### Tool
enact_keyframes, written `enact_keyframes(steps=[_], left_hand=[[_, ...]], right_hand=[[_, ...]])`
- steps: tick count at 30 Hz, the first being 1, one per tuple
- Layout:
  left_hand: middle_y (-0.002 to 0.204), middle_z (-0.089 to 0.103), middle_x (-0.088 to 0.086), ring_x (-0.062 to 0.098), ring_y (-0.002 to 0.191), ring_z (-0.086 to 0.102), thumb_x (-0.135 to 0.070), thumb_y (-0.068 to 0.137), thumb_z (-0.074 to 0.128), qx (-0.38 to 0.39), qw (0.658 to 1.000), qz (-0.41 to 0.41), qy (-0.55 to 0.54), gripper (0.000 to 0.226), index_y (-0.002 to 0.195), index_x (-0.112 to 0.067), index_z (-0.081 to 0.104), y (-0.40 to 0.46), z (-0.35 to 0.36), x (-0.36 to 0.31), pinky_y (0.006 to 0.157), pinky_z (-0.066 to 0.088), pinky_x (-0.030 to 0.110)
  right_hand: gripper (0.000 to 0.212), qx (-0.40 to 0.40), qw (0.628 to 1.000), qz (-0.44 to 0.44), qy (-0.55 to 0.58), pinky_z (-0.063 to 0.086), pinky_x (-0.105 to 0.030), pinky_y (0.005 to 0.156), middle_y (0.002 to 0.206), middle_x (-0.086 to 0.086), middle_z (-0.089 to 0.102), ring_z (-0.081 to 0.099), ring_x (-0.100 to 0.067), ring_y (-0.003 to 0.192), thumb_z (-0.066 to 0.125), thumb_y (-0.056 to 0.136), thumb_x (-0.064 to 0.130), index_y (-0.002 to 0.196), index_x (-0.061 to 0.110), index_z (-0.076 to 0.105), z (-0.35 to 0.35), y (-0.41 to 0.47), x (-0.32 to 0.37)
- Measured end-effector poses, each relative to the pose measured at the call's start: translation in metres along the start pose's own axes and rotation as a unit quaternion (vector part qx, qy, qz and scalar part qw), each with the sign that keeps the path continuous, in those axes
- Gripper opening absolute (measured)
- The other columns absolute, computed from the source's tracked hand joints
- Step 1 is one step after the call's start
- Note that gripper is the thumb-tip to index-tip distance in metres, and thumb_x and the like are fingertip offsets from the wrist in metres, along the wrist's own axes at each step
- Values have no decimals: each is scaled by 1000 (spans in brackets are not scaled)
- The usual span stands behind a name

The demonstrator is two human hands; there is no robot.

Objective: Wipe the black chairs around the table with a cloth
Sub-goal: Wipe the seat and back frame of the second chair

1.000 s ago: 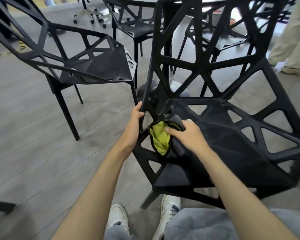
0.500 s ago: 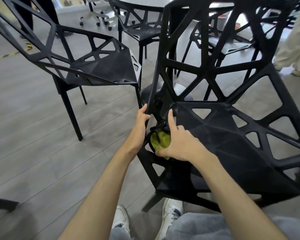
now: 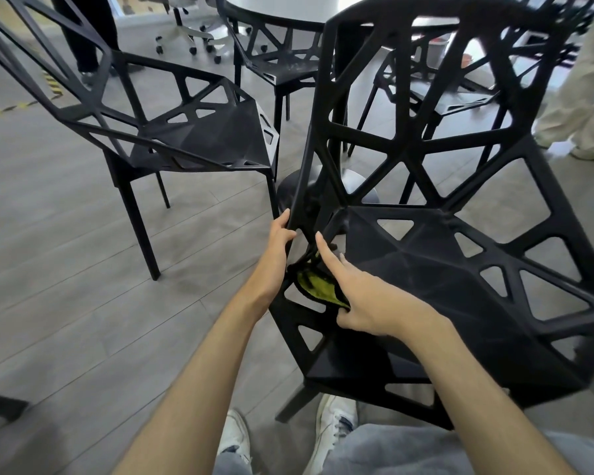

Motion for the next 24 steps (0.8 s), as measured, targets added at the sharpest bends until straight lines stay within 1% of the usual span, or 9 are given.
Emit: enact_keyframes(steps=[2, 3, 6, 11, 13, 15, 17, 20, 24], left_hand=[[170, 20, -3, 18, 155, 21, -50, 100, 32, 2, 1000, 4, 3, 67, 164, -32, 18, 0, 1, 0, 118, 26, 35], [170, 21, -3, 18, 155, 23, -53, 94, 31, 4, 1000, 4, 4, 73, 164, -33, 19, 0, 1, -1, 120, 27, 37], [169, 22, -4, 20, 154, 25, -55, 90, 31, 4, 1000, 4, -2, 77, 163, -36, 20, 2, 0, 0, 124, 28, 52], [170, 23, -5, 17, 155, 23, -54, 90, 32, 3, 1000, 11, -3, 76, 163, -34, 23, 2, 0, 0, 127, 23, 46], [170, 23, -5, 15, 155, 23, -53, 90, 31, 5, 1000, 14, -1, 75, 163, -33, 23, 1, 1, -1, 124, 24, 40], [170, 24, -6, 14, 154, 23, -52, 91, 31, 5, 1000, 17, 0, 76, 163, -32, 23, 2, 0, 0, 122, 25, 37], [170, 23, -8, 12, 154, 23, -53, 92, 30, 5, 1000, 18, 8, 75, 164, -33, 21, 2, 0, 1, 120, 25, 35], [169, 23, -10, 9, 154, 23, -52, 103, 31, -3, 1000, 13, -1, 64, 164, -34, 20, 3, 0, 3, 119, 24, 34], [167, 25, -15, 8, 154, 23, -52, 109, 30, -9, 1000, 4, -9, 57, 162, -35, 23, 3, 0, 4, 126, 23, 43]], right_hand=[[121, -18, 999, -23, 46, 58, -30, 72, 120, -1, 56, 66, -22, 66, 62, 90, 2, 147, 65, -24, -5, -8, -2], [113, -36, 997, -31, 65, 58, -30, 76, 117, 3, 57, 67, -22, 73, 58, 89, -1, 151, 66, -8, -6, -11, -3], [77, -113, 987, -76, 88, 53, -32, 95, 149, 11, 43, 63, -14, 109, 50, 83, -6, 133, 53, 47, 0, -16, -5], [57, -159, 981, -68, 91, 31, -7, 108, 160, 18, 28, 40, -5, 140, 47, 91, -5, 104, 43, 74, 19, -11, -15], [55, -175, 977, -55, 110, 27, -6, 110, 158, 20, 34, 39, 0, 139, 46, 92, -2, 103, 41, 78, 19, -9, -17], [42, -205, 969, -42, 133, 42, -18, 108, 143, 22, 47, 50, 0, 127, 53, 91, 8, 106, 39, 76, 18, -9, -19], [14, -256, 957, -13, 133, 54, -29, 89, 115, 19, 55, 59, -4, 103, 68, 89, 29, 100, 37, 69, 17, -9, -21], [38, -316, 947, 54, 32, 50, -32, 69, 87, 12, 50, 54, -10, 82, 82, 77, 54, 83, 33, 50, 16, -3, -19], [37, -387, 921, 46, 21, 53, -38, 65, 81, 9, 57, 62, -19, 72, 81, 83, 34, 87, 31, 45, -2, 6, -17]])
Point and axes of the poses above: each hand's wrist, its own y-axis towards the middle knuckle, its own z-axis out of the palm, x = y × z, the point moved 5 cm from there along y, towards the middle knuckle
